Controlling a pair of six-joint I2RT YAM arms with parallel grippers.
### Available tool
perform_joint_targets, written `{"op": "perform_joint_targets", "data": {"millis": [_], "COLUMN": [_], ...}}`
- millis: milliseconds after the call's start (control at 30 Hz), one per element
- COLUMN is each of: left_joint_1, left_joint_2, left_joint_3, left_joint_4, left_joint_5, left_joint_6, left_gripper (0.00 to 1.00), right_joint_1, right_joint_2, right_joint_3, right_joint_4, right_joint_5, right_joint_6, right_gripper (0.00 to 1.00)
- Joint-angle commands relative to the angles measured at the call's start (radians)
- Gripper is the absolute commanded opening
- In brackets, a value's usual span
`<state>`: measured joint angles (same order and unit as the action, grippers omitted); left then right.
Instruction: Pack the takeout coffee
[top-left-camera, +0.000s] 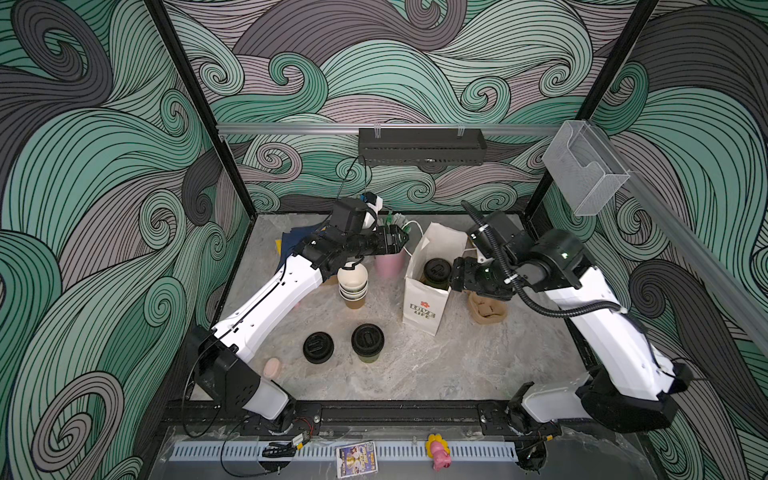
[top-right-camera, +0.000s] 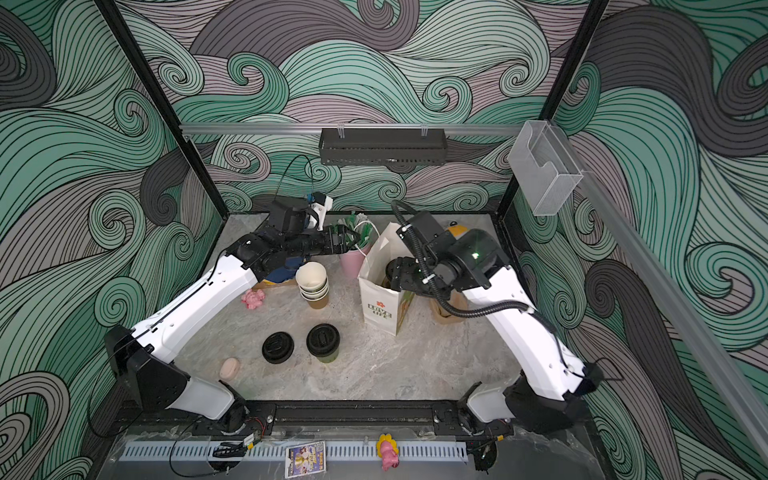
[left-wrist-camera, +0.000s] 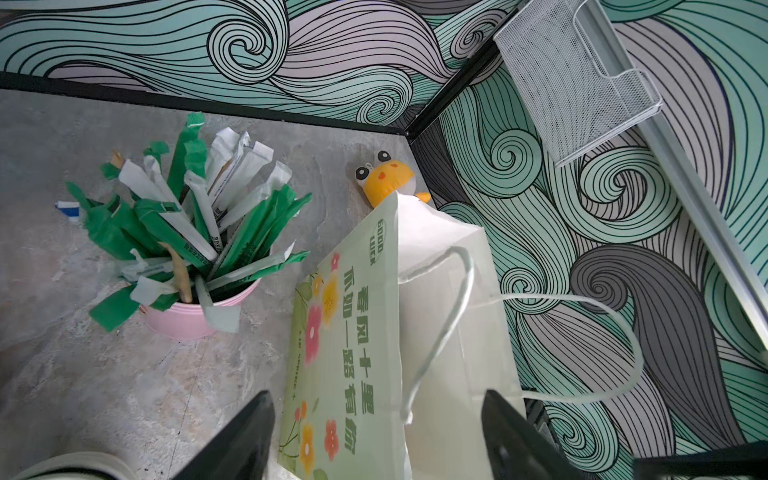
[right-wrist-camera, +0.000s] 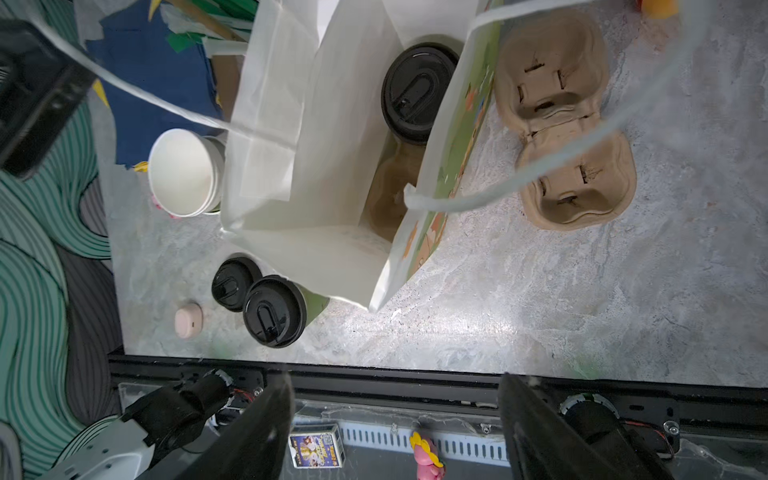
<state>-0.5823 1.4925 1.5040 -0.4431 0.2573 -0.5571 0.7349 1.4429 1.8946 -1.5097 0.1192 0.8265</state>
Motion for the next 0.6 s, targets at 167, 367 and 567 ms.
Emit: {"op": "perform_joint_targets", "data": {"millis": [167, 367, 567], "left_joint_1": [0.004, 0.004, 0.004], "left_joint_2": [-0.056, -0.100, -0.117], "left_joint_3": [-0.034, -0.076, -0.088], "left_joint_4": [0.047, 0.058, 0.050], "left_joint_5": [-0.053, -0.073, -0.079], "left_joint_6": [-0.053, -0.078, -0.077], "left_gripper": [0.80, 0.80, 0.80], "right_joint_1": [0.013, -0.013, -0.045], "right_joint_2": [0.102, 0.132, 0.136], "right_joint_3": [-0.023, -0.055, -0.060], "right_joint_4": [0.052, 0.052, 0.051], "right_joint_5": [0.243, 0.231, 0.208], "right_joint_6": [0.094, 0.069, 0.024], "right_gripper": [0.48, 0.30, 0.10]}}
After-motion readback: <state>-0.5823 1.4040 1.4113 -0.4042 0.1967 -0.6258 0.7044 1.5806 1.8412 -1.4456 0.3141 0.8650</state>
